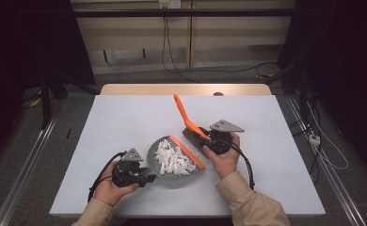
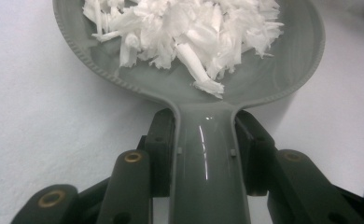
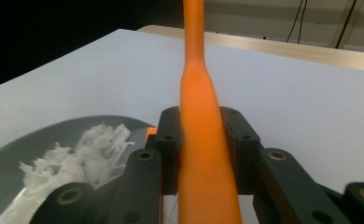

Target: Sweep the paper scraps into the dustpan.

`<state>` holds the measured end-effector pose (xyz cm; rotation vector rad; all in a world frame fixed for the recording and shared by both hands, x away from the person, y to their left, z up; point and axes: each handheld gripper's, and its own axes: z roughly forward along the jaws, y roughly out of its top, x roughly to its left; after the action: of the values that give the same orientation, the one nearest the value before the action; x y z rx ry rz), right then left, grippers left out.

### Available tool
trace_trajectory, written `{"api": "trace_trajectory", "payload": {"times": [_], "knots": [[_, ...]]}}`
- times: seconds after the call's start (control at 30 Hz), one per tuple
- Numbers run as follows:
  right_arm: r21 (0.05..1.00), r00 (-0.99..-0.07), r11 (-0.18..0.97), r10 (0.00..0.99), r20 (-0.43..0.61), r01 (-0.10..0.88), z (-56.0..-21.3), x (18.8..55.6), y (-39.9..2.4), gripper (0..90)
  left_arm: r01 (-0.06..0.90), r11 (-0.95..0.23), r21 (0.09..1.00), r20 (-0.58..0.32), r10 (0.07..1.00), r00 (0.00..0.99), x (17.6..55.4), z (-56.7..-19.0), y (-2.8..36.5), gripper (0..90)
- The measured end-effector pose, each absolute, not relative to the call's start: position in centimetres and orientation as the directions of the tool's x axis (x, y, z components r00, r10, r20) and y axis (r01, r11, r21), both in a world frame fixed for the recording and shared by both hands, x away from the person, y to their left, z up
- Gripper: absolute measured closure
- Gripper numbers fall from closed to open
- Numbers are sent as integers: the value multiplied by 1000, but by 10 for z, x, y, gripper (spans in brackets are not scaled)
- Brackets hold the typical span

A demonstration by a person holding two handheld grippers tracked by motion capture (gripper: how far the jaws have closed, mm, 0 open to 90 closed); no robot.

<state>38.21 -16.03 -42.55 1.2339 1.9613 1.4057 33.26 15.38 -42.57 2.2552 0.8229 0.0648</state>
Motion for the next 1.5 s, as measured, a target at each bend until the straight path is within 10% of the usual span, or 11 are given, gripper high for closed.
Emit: {"api": "trace_trajectory", "payload": {"times": [0.9, 1.5], "knots": [[783, -489, 263, 870, 60, 564, -428, 375, -159, 712, 540, -579, 611, -169, 570, 804, 328, -425, 180, 627], [857, -609, 217, 782, 134, 467, -420, 352, -120, 713, 537, -580, 613, -160, 574, 803, 333, -431, 167, 624]]}}
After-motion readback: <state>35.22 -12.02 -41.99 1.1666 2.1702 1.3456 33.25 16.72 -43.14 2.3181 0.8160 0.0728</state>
